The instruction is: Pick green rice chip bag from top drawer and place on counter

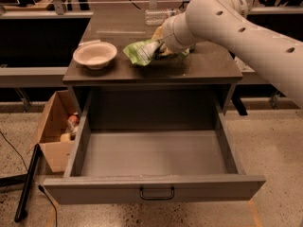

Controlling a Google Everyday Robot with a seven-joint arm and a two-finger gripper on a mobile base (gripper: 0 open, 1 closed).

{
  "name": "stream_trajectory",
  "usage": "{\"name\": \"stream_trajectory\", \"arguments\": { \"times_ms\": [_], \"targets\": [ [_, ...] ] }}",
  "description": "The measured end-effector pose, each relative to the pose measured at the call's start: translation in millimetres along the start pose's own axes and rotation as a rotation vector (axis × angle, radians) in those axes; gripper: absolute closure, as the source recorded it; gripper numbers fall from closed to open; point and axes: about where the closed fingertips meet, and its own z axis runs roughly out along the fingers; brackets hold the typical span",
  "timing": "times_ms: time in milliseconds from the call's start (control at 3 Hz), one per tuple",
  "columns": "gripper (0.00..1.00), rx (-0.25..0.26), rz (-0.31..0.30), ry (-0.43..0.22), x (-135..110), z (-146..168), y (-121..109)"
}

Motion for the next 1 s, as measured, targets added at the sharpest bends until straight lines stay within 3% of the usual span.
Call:
{"name": "stream_trajectory", "arguments": {
  "times_ms": [333, 667, 1000],
  "targets": [
    [0.13, -0.011, -0.005, -0.003, -4.9, 8.5, 0.3],
    [0.0, -0.041, 0.011, 0.007, -1.4, 1.5, 12.3],
    [0.0, -0.105, 0.074, 0.034, 13.3, -30.9, 47.7]
  ]
}}
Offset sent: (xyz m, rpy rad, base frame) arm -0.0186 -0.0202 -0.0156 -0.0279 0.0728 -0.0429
